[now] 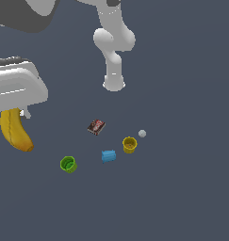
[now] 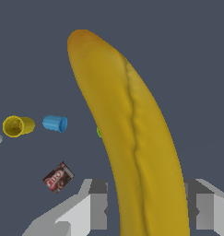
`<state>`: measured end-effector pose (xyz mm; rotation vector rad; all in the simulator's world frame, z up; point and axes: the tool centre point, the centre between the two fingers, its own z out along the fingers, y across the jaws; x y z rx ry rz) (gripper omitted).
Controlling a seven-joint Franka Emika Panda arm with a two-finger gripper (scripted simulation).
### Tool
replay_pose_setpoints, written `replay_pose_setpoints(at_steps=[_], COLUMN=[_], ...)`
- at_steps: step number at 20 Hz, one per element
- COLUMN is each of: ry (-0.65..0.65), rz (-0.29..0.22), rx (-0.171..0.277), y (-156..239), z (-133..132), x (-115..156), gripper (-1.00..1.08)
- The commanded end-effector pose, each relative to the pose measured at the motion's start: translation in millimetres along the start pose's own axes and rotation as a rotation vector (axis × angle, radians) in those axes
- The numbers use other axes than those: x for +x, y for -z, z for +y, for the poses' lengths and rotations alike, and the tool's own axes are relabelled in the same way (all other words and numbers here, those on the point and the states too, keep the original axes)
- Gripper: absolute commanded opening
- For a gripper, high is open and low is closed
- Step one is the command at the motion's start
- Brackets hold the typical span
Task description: Pick up a designated object from a clutter of objects.
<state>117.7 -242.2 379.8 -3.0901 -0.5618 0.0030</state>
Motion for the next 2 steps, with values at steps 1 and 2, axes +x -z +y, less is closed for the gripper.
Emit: replay_pose_setpoints(at_steps=[1,2], ry=[0.000,0.000], rz=[0.002,0.002], rx=[-0.001,-0.001], y=[2.8,2.9], z=[0.6,0.6], x=[0.6,0.7], gripper=[-1.00,-1.00])
